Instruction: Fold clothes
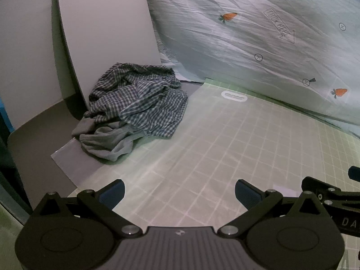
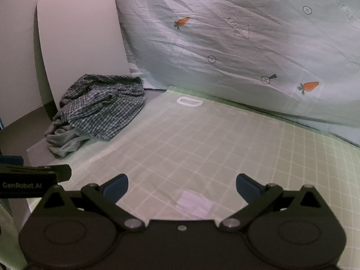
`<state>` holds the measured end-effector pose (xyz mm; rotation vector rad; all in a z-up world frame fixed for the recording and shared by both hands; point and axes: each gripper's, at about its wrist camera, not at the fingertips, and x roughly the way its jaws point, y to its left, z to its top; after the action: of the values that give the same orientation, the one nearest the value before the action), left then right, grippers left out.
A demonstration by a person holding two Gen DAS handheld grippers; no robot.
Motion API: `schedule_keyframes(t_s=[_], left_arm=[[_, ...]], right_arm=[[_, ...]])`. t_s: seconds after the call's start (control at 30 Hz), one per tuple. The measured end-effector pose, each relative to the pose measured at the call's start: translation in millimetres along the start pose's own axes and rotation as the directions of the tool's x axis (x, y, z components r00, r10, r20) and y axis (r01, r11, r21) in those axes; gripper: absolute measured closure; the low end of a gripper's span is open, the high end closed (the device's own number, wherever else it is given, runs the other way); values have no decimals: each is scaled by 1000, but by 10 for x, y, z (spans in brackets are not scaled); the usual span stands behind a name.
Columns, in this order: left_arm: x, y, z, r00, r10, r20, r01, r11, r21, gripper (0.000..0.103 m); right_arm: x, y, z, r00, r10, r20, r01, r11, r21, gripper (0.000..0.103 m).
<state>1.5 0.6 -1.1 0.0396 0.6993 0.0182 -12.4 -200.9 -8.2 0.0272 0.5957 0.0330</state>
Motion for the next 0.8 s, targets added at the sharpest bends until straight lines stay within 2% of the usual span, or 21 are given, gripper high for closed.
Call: schedule_keyframes(t_s=[0.8], left_arm=[[41,-34,-3,1000,5,-7,-5,1000,-6,0]], right_arm=[[36,-141,-16,1000,13,-14,-13,1000,-1,0]])
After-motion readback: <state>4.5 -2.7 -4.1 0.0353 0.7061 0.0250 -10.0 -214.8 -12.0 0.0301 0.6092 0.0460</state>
